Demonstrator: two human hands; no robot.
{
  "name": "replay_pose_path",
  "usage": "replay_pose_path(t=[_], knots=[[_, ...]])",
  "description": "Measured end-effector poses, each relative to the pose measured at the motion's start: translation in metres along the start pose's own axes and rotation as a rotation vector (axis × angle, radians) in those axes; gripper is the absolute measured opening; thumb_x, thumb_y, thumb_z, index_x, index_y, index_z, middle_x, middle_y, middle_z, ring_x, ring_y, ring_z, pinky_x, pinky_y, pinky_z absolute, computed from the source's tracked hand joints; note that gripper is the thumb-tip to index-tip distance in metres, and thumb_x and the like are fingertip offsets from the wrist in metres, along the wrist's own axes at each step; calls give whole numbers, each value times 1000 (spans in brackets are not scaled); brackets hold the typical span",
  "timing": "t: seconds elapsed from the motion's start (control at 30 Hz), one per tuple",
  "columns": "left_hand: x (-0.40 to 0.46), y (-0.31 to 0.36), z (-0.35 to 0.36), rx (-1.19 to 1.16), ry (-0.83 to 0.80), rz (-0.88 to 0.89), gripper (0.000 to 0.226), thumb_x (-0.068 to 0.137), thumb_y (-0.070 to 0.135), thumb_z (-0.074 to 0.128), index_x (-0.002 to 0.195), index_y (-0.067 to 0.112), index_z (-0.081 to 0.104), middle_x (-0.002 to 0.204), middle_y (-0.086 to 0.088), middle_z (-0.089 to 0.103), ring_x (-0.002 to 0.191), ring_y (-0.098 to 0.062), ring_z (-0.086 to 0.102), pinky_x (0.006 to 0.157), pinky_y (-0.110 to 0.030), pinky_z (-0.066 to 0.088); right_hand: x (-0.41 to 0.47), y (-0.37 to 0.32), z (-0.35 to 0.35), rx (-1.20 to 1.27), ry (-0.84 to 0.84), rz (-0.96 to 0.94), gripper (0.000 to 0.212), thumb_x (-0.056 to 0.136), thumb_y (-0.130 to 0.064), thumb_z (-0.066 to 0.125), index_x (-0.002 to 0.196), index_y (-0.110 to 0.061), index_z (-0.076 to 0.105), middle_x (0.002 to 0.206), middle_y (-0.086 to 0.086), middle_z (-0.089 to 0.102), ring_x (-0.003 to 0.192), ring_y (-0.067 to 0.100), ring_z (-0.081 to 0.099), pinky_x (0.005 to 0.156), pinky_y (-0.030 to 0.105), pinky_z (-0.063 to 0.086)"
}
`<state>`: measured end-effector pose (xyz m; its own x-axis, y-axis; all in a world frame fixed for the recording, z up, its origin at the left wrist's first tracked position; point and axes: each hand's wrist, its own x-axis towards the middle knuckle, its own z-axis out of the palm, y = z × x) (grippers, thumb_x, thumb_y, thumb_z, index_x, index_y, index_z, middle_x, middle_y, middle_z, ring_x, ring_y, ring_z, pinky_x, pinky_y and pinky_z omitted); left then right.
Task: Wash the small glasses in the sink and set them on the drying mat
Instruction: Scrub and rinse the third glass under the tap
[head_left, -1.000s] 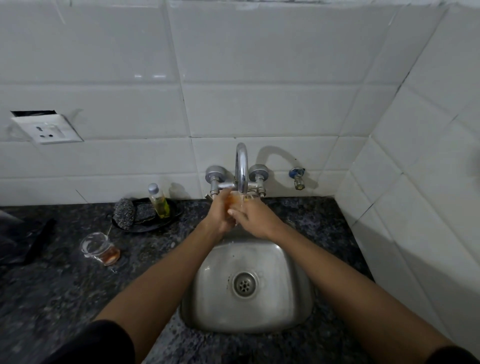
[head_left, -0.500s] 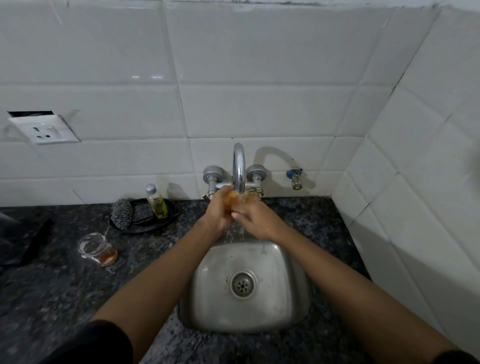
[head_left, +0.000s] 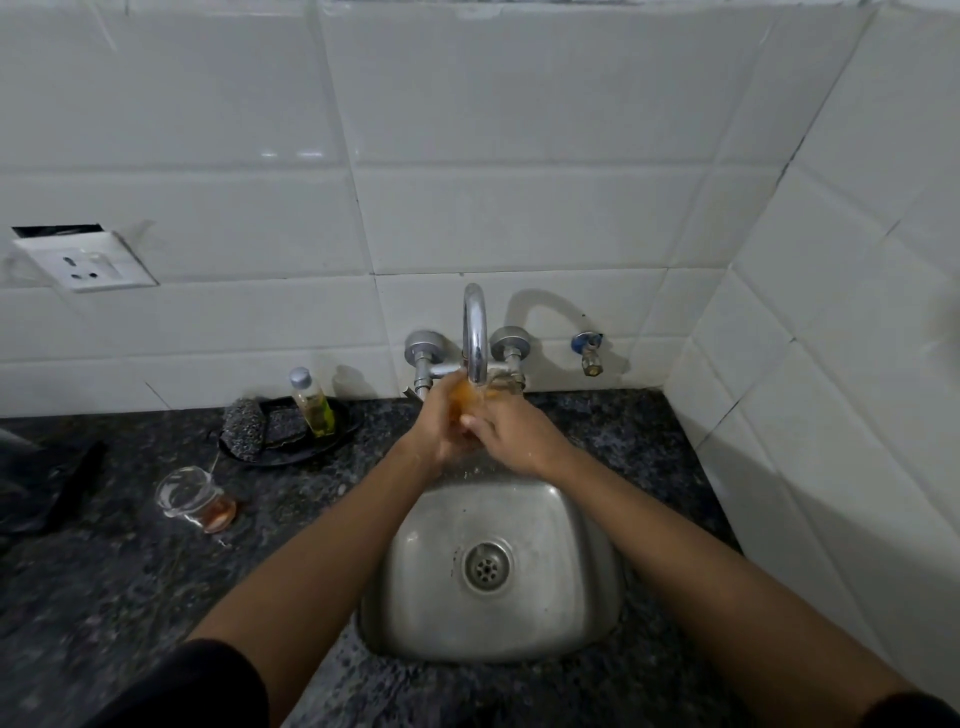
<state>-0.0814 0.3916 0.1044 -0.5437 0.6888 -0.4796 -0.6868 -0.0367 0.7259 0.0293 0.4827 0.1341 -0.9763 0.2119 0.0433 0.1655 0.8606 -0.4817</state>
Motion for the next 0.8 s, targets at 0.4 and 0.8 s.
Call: replay_pose_path(t=[0.4,0.8], knots=[[3,3,3,20,-27,-1,41,109,37,48,97,7,73,89,-10,74,74,-22,73,62,-32,58,0,8,-4,-36,-72,22,25,105,-41,56,118,-22,67,113,3,69,98,21,69,89,48,59],[-1,6,4,27,9,80,38,106,28,49,81,11,72,76,-5,70,65,-17,69,54,-26,55,0,3,-2,123,-27,31,28,106,-32,56,131,-26,68,122,0,71,103,14,69,93,42,60]])
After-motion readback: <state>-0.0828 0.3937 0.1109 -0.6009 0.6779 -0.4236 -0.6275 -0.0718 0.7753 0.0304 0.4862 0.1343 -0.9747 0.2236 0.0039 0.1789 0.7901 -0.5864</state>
